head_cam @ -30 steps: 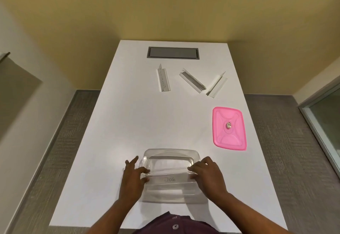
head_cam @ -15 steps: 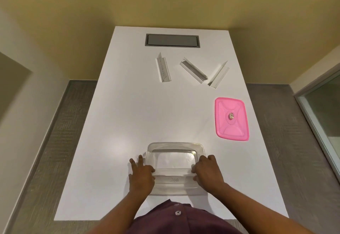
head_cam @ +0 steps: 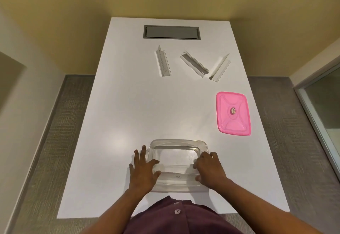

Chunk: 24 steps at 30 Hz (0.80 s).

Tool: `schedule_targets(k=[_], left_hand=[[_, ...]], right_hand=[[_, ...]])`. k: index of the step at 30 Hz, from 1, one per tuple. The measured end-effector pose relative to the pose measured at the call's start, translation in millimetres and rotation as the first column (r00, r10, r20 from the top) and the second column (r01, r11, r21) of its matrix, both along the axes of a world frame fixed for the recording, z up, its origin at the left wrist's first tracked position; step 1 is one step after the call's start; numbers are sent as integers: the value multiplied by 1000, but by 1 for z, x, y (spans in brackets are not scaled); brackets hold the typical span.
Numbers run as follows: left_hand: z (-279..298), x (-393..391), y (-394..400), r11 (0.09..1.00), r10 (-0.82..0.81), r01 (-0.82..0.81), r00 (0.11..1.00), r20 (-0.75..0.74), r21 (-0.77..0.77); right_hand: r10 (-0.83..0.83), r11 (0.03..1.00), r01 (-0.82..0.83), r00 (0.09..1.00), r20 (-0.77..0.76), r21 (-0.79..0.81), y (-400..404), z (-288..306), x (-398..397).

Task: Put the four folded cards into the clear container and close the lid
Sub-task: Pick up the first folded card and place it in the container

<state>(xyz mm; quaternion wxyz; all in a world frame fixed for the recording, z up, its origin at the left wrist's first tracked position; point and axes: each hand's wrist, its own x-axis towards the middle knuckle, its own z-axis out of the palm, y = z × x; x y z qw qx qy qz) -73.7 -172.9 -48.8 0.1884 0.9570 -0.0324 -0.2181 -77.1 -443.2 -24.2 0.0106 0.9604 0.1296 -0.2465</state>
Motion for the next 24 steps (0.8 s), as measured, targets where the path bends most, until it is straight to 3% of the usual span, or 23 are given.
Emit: schedule_targets(k=[5, 8, 12, 18, 24], left_hand=[[4, 14, 17, 968, -7, 58, 978, 206, -243], [15, 34, 17, 928, 49, 33, 976, 210, -371], [22, 69, 10, 823, 235, -126, 963, 130, -553], [-3, 133, 14, 863, 300, -246, 952, 55, -441], [-47, 191, 34, 979, 150, -140, 987, 62, -145]], right_hand=[[-36, 989, 17, 992, 122, 148, -2, 10, 3], [-84, 966, 13, 960, 266, 257, -3, 17, 15], [-110, 926, -46, 917, 384, 376, -1, 28, 52], [-202, 875, -3, 906, 371, 485, 6, 31, 138], [-244, 862, 99, 941, 234, 498, 13, 12, 230]])
